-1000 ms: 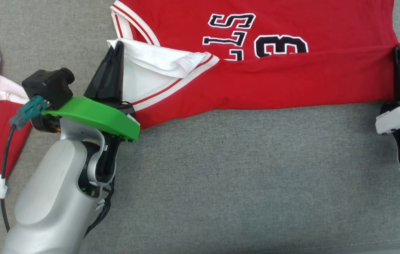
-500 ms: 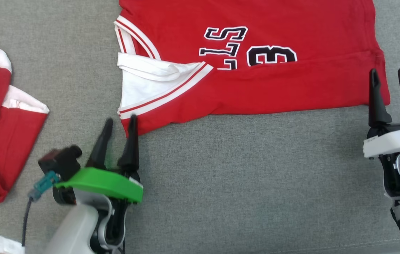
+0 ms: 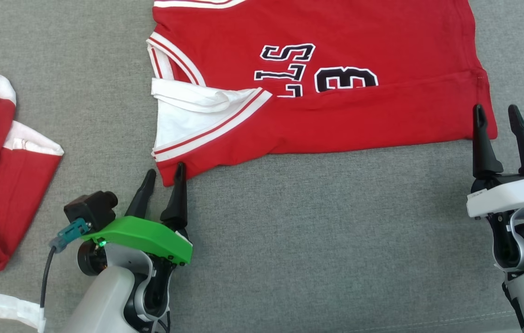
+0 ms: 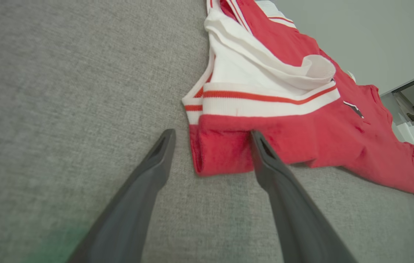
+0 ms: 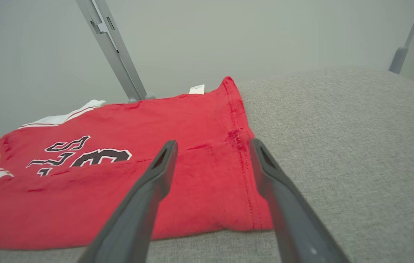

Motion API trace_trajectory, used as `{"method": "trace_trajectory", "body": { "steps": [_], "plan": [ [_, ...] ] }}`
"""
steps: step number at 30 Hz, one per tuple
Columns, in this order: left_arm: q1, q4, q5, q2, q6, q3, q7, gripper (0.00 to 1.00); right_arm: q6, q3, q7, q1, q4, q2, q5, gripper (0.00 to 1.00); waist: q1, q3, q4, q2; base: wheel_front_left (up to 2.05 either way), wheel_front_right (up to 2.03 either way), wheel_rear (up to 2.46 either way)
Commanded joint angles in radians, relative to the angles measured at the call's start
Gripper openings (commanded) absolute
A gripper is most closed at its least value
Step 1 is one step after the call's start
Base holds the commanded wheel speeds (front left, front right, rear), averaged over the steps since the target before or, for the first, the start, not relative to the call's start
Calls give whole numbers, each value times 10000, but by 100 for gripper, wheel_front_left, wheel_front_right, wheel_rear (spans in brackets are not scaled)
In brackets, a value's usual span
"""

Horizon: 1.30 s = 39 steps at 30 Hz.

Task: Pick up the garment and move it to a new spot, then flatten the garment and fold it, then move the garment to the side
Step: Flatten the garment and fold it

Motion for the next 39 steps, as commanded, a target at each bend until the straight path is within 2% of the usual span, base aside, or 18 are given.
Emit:
{"method": "trace_trajectory", "body": {
  "steps": [1,2,3,11,19,24,28,33,39],
  "plan": [
    [-82,230,-54,38,59,-50,176,42,-18,5,-30,62,95,-21,73,100,0,6,-51,0,0,0,0],
    [-88,285,-66,49,53,-79,217,9,-18,-26,-30,73,153,-5,134,100,0,3,-73,0,0,0,0],
    [-38,316,-93,80,2,-141,331,0,-18,-97,-30,110,304,38,299,100,0,-8,-95,0,0,0,0],
    [130,-121,112,462,-65,-14,38,0,-16,-441,-31,-140,1921,77,953,100,0,-49,74,0,0,0,0],
    [-77,-413,252,663,-51,-91,82,0,-16,384,-22,-880,3134,-125,1948,100,0,28,216,0,0,0,0],
    [-138,-463,385,678,-48,-207,89,0,-16,571,-24,-1129,3227,-304,2467,100,0,43,276,0,0,0,0],
    [-147,-429,412,685,-77,-248,61,0,-16,35,-28,-927,2807,-596,2425,100,0,-6,321,0,0,0,0],
    [-175,-391,437,656,-99,-301,-13,0,-15,-453,-28,-814,2292,-335,2040,100,0,-63,372,0,0,0,0],
    [-317,-327,509,568,-167,-438,5,0,-16,127,110,-1038,2833,-74,1945,100,0,-23,494,0,0,0,0]
  ]
}}
